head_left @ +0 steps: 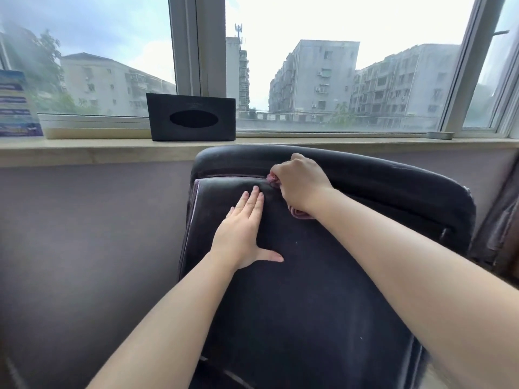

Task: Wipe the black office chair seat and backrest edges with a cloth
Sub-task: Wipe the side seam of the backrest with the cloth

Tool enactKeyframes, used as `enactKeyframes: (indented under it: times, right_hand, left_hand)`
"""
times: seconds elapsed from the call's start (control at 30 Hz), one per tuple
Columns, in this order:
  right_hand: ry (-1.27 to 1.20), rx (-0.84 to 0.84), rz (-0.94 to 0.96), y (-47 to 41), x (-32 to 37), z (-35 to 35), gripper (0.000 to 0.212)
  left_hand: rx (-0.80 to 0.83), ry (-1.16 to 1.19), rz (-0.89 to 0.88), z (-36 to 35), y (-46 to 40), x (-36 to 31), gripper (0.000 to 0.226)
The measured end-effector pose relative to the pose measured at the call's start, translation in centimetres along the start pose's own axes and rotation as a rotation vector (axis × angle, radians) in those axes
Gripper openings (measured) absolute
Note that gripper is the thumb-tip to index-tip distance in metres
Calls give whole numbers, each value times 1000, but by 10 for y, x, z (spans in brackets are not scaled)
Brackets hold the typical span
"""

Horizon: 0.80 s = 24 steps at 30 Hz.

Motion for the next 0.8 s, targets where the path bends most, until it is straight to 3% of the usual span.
enactKeyframes:
  times: [0.27,0.43,0.8]
  right_hand:
    - [-57,62,-158,49,-46,1,30]
    - [-30,13,-137,33,-29,-2,27]
    - [30,-92,-17,-21,25,-22,26]
  left_hand:
    - [64,-184,89,7,9,2,121]
    - [77,-56,154,5,7,32,109]
    - [-43,44,118,1,0,54,122]
Point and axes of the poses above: each hand's wrist, its own y-axis away from the middle knuckle, its own z-axis out of the back of the hand, x = y × z, the point moved 9 cm from there along -y, towards the middle knuckle, and after that the axes turned 12 degrees about x, right-handed, at the moved point
